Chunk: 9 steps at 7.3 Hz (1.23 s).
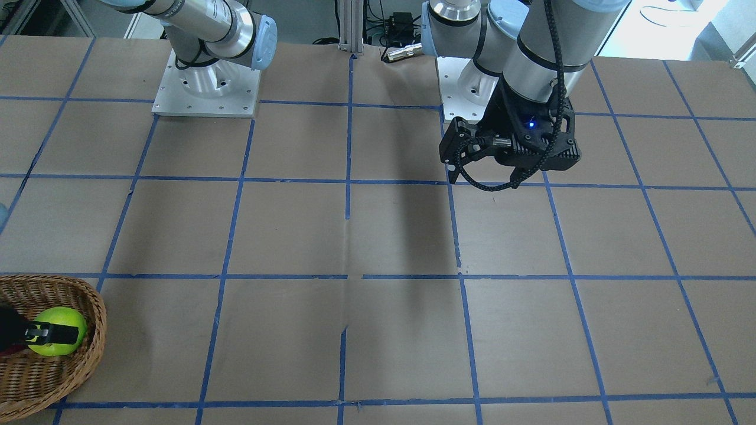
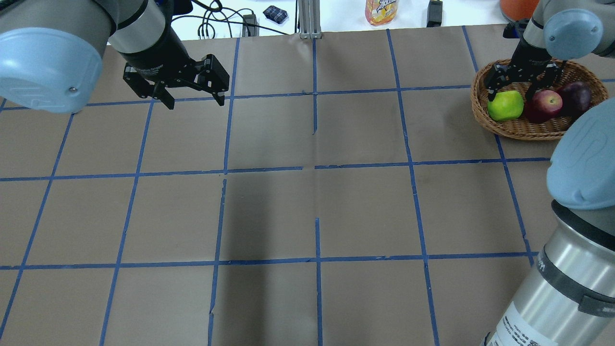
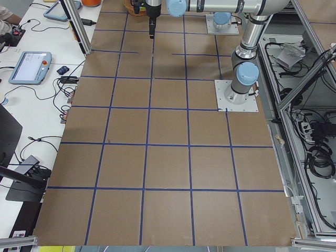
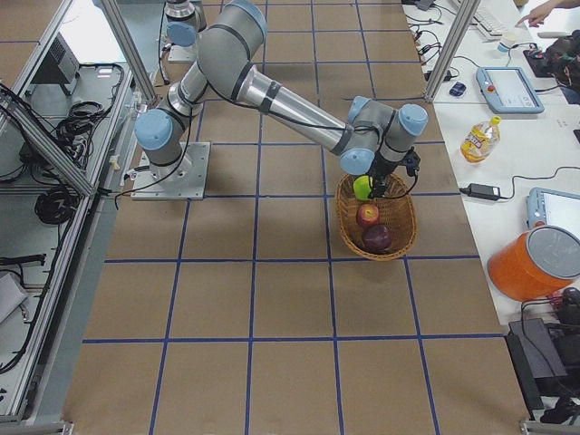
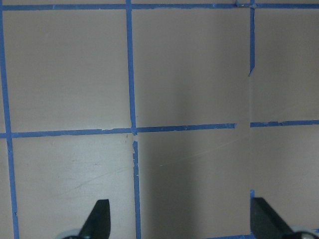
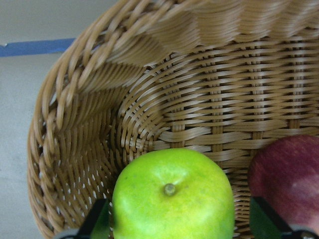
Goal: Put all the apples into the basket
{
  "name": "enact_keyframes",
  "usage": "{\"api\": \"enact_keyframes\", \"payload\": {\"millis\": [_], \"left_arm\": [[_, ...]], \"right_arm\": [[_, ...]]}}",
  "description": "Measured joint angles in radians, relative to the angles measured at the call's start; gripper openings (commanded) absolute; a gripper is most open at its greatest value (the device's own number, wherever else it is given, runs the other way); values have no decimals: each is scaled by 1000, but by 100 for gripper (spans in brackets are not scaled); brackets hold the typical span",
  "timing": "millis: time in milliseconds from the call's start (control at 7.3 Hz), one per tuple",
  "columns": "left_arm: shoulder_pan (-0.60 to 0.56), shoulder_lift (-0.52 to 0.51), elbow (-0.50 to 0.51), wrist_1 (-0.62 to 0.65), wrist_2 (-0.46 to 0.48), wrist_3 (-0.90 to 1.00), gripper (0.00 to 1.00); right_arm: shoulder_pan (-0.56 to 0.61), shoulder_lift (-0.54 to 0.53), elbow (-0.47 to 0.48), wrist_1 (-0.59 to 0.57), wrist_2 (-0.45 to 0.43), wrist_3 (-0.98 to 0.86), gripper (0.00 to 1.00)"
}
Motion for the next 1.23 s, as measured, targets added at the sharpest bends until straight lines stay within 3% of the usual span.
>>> {"api": "enact_keyframes", "payload": {"millis": [411, 822, 1234], "left_arm": [[0, -1, 0, 0, -1, 0, 100], [0, -1, 1, 0, -1, 0, 100], [0, -1, -1, 0, -1, 0, 100]], "right_arm": [[14, -89, -11, 51, 8, 3, 100], [94, -286, -1, 240, 51, 36, 100], [227, -445, 12, 386, 62, 191, 100]]}}
